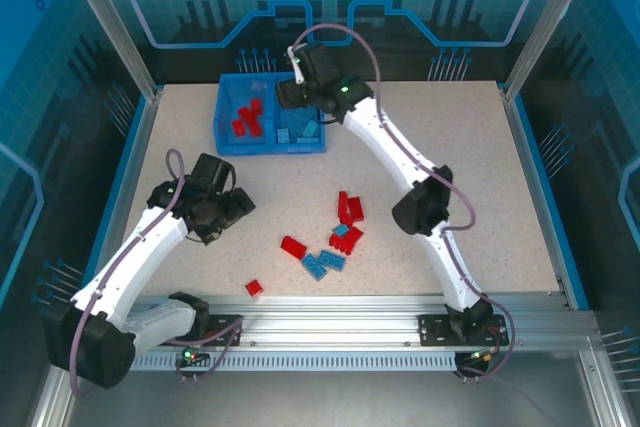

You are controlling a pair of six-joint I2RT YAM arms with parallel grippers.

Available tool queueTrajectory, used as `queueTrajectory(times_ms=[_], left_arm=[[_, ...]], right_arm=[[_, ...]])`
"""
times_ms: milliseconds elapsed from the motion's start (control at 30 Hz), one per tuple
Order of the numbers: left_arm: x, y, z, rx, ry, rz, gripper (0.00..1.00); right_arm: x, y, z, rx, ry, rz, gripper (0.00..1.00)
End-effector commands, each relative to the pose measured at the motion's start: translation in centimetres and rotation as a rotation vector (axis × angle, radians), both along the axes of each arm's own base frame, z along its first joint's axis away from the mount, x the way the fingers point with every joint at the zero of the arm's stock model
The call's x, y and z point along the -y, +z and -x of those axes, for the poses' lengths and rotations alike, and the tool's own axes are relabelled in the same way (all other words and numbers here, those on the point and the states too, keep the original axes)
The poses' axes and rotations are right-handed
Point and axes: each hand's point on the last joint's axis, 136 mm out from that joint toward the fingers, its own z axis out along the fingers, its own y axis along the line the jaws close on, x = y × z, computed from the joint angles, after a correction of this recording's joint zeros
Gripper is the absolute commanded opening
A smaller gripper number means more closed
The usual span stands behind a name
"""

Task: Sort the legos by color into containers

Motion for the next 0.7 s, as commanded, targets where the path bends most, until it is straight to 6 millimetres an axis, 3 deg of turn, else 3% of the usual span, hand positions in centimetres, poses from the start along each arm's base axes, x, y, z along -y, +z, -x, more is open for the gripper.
queueTrajectory(times_ms=[0, 100, 333, 500, 667], left_arm=[[0.9, -1.7, 5.9, -0.241, 0.131, 0.069, 0.85], [1.5, -2.9, 8.8, -0.361, 0.15, 0.078, 0.86], [3.8, -6.5, 12.9, -0.538, 0.115, 0.096, 0.88], [6.4, -8.4, 12.5, -0.511, 0.07, 0.154, 0.87], [6.0, -10.3, 11.6, -0.461, 0.094, 0.126, 0.76]], right_arm=[[1.5, 3.0, 4.0, -0.024, 0.116, 0.005, 0.74], [3.0, 2.7, 5.7, -0.055, 0.119, 0.006, 0.8], [5.9, 1.3, 8.0, -0.139, 0.121, -0.011, 0.89], [7.3, -0.4, 9.3, -0.194, 0.114, 0.014, 0.89], [8.0, -0.7, 10.9, -0.212, 0.128, 0.016, 0.89]])
